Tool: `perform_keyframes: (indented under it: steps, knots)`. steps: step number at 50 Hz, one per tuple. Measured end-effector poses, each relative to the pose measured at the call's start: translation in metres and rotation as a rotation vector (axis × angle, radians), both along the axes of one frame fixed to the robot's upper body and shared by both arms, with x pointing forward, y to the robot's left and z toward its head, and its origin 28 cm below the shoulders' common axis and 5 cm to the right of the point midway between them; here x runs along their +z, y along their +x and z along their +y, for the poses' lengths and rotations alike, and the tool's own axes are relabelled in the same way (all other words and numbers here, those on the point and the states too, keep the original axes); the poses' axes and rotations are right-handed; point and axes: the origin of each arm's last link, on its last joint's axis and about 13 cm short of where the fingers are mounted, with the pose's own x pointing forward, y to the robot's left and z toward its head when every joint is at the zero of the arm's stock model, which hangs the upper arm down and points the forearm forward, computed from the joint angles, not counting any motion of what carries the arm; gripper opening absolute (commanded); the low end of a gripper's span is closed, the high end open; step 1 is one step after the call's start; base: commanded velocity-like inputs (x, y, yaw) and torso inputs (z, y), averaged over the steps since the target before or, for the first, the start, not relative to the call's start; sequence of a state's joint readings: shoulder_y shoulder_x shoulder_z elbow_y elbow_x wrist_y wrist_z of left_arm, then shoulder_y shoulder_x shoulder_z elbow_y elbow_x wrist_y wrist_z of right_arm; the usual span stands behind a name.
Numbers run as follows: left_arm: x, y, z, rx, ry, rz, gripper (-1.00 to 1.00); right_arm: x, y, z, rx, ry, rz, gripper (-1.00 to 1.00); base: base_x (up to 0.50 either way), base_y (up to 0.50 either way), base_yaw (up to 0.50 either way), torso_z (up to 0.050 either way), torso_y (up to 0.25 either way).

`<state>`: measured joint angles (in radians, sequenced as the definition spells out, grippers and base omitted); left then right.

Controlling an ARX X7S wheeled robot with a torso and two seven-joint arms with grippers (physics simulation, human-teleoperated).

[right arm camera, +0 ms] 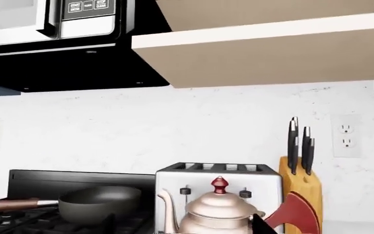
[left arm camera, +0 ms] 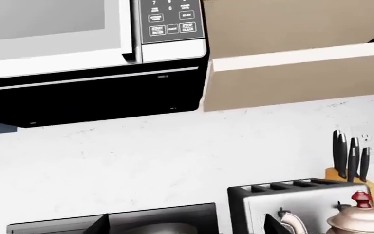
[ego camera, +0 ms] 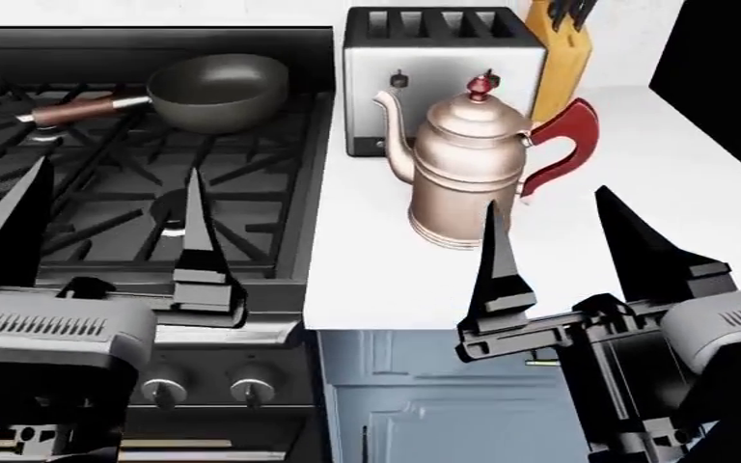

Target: Pick the kettle from the counter and place it on a stove burner. Then turn the burner on.

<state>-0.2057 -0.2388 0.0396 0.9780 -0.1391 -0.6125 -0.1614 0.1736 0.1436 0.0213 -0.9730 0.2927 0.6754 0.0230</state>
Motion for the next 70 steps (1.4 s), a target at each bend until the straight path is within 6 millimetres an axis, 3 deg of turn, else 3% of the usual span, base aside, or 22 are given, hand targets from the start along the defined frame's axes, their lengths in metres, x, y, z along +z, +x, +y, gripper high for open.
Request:
perform_keyframes:
  steps: [30, 41, 55, 70]
  knots:
    - [0.005, -0.005, 0.001, -0.028, -0.013, -0.019, 1.00, -0.001, -0.002, 0.003, 0.014, -0.012, -0.033, 1.00, 0.31, -0.49, 0.00, 0.000, 0.001]
    - [0.006, -0.007, 0.001, -0.048, -0.010, -0.025, 1.00, 0.005, 0.001, 0.001, 0.054, 0.019, -0.012, 1.00, 0.04, -0.03, 0.00, 0.000, 0.000]
    - [0.008, -0.009, 0.003, -0.066, -0.019, -0.033, 1.00, 0.057, 0.045, -0.014, 0.128, -0.086, 0.095, 1.00, 0.00, 0.00, 0.00, 0.000, 0.000]
    - [0.008, -0.009, 0.003, -0.080, -0.019, -0.031, 1.00, 0.103, 0.070, -0.024, 0.272, -0.328, 0.209, 1.00, 0.00, 0.00, 0.00, 0.000, 0.000]
